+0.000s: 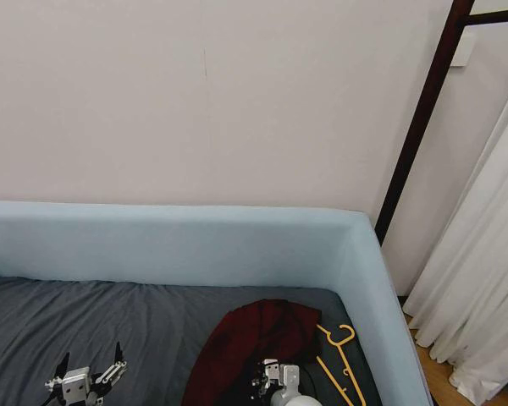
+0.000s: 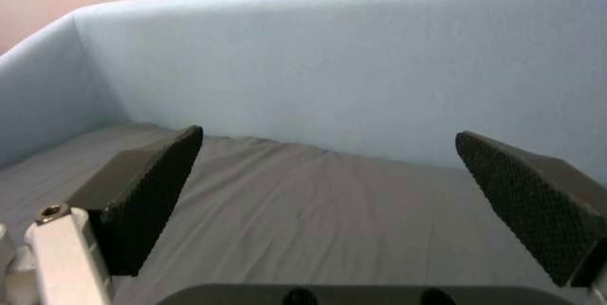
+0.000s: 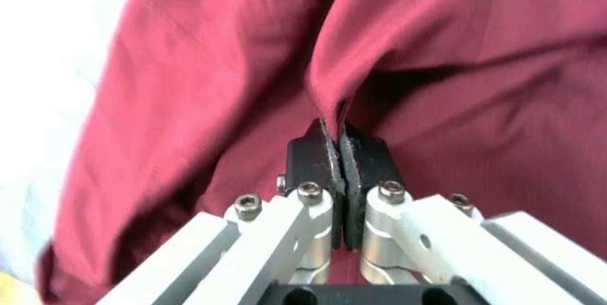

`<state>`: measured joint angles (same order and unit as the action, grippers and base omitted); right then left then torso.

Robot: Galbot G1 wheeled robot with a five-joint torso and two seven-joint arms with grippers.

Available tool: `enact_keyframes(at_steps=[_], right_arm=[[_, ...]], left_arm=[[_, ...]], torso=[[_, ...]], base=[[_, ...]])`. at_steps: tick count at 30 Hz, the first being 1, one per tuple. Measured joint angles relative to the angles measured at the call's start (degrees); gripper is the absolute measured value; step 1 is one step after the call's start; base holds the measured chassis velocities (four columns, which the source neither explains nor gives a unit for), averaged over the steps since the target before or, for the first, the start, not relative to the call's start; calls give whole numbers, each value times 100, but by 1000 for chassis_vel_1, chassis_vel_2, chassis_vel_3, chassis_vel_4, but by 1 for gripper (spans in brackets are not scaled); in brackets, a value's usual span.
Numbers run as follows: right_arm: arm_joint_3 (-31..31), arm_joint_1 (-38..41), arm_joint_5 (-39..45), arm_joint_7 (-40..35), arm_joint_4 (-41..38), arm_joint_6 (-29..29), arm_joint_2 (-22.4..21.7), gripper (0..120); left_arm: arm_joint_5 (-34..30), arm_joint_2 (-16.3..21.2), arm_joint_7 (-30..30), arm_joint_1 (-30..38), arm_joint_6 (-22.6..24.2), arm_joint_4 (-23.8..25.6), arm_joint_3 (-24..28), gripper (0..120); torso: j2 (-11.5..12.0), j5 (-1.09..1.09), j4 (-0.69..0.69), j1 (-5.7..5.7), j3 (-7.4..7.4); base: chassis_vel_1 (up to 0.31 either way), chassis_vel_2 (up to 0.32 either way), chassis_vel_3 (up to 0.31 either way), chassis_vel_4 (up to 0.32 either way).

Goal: Pick up the clothes from the sofa and hang them on the clothes hanger.

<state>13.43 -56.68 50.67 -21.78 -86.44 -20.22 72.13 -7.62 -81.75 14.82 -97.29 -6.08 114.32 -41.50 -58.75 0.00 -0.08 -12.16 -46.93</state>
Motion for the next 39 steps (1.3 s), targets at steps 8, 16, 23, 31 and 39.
enact_keyframes(at_steps=[8, 16, 23, 31, 39], right_arm=[[-126, 93, 150, 794, -1009, 819, -433, 0], [-423, 607, 1198, 990, -2633, 1371, -726, 0], [-491, 1235, 1690, 831, -3203, 1492, -705, 0], [-654, 1587, 2011, 708, -3686, 1435, -760, 0], [-965, 2306, 2538, 487, -3888, 1369, -880, 0]], left_arm=[[1, -2, 3, 54, 0, -57, 38, 100], [12, 37, -6, 79, -16, -114, 100, 100], [30, 50, -20, 67, -86, -124, 120, 100], [31, 47, -23, 53, -150, -185, 74, 100], [79, 8, -29, 72, -152, -210, 108, 100]], torso=[[0, -1, 0, 0, 0], [0, 0, 0, 0, 0], [0, 0, 0, 1, 0], [0, 0, 0, 1, 0], [0, 0, 0, 1, 0]], base=[[0, 0, 0, 0], [0, 0, 0, 0], [0, 0, 0, 0], [0, 0, 0, 0], [0, 0, 0, 0]])
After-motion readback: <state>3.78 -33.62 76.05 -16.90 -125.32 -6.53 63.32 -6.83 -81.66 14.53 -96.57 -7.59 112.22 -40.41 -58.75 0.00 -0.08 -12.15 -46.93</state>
